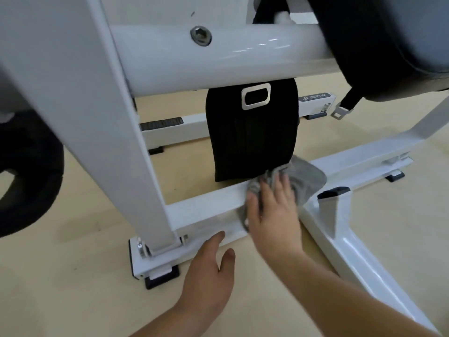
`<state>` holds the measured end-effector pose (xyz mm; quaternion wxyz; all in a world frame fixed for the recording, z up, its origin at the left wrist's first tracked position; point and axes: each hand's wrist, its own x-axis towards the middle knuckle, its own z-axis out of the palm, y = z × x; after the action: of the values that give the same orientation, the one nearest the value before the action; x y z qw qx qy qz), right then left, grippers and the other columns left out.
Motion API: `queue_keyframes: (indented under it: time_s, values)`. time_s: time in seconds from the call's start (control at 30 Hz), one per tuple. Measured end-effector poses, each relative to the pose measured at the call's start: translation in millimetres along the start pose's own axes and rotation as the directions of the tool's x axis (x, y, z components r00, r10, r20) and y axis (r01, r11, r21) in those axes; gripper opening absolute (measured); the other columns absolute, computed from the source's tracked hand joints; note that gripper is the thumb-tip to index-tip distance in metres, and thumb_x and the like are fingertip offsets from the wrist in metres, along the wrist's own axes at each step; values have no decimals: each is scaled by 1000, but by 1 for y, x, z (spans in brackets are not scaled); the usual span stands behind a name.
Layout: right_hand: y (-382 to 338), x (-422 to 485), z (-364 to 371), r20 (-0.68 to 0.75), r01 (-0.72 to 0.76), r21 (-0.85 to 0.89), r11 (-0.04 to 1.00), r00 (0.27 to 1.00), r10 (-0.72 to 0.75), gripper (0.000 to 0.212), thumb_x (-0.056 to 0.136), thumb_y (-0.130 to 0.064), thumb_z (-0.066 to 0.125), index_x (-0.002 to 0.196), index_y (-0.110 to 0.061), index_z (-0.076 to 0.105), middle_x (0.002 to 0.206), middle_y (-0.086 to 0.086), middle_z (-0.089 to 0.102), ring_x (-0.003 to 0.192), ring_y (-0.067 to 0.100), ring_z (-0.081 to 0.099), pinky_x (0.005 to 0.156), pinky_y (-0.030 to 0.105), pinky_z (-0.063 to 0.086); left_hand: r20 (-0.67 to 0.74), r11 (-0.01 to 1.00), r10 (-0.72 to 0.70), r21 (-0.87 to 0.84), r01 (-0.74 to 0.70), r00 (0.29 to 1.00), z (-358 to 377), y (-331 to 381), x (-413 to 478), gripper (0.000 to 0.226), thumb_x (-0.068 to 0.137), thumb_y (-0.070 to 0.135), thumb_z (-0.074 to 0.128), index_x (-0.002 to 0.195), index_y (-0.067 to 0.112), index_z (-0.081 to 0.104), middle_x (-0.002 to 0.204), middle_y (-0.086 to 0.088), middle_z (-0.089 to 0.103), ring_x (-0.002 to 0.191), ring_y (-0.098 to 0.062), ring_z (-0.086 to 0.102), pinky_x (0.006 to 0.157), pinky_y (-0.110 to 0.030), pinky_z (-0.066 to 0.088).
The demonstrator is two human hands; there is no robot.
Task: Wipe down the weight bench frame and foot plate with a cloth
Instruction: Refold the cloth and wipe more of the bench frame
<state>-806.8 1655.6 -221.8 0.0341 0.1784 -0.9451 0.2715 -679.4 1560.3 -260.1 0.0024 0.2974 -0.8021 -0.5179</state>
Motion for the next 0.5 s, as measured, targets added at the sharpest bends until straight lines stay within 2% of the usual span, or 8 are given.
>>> queue_keyframes:
  time_s: [0.07, 0.17, 0.23, 0.3, 0.37, 0.43, 0.5]
  values:
    - [-20, -31, 16, 47, 83, 42, 996, 995, -85, 60, 107, -53, 24, 160, -24, 28, 171, -6, 5, 156, 9, -13, 129, 41, 6, -3, 1000, 24, -3, -24, 1000, -3, -9, -3, 37, 104, 33, 52, 139, 45, 48, 144, 26, 51, 137, 2, 45, 109, -22, 37]
    - [-17, -36, 20, 51, 192, -40, 981, 980, -190, 63, 105, -58, 27, 159, -27, 31, 170, -4, 13, 158, 13, -2, 129, 43, 10, -2, 999, 6, -42, -7, 1000, -9, -17, -8, 39, 104, 30, 54, 137, 49, 47, 140, 24, 55, 132, 2, 49, 111, -26, 40]
    - [-8, -10, 9, 59, 132, -137, 982, 990, -125, 66, 104, -62, 24, 160, -29, 30, 170, -2, 17, 158, 17, 5, 129, 44, 6, -13, 996, -43, -76, 42, 999, -12, -24, -9, 41, 103, 32, 55, 142, 43, 49, 141, 21, 54, 130, 0, 51, 114, -30, 41]
    - [-8, 16, -3, 71, -25, -186, 982, 997, 39, 67, 104, -62, 21, 162, -28, 24, 172, 0, 11, 158, 18, 1, 128, 43, -1, -27, 992, -76, -105, 73, 997, -19, -29, -11, 41, 103, 33, 57, 142, 39, 52, 140, 21, 54, 126, 1, 53, 114, -31, 42]
    - [-20, 23, -2, 64, -97, -181, 979, 992, 110, 64, 106, -57, 21, 161, -26, 28, 172, 3, 7, 158, 21, -1, 128, 44, -5, -63, 989, -76, -133, 67, 995, -24, -31, -11, 36, 102, 28, 59, 137, 38, 56, 136, 19, 57, 121, 1, 56, 113, -31, 44]
    - [-39, 0, 13, 60, 11, -121, 993, 998, -4, 56, 108, -49, 24, 156, -24, 40, 171, 3, 15, 158, 22, 3, 127, 42, -6, -85, 986, -76, -153, 63, 993, -29, -35, -14, 29, 102, 22, 59, 126, 38, 59, 131, 18, 62, 119, 0, 60, 109, -29, 45]
    - [-56, -42, 28, 57, 236, 8, 972, 970, -236, 50, 109, -42, 30, 149, -22, 51, 167, 1, 27, 158, 20, 12, 128, 37, 3, -91, 987, -34, -160, 19, 995, -33, -40, -19, 27, 102, 14, 57, 118, 34, 64, 121, 18, 69, 115, -1, 64, 104, -29, 48]
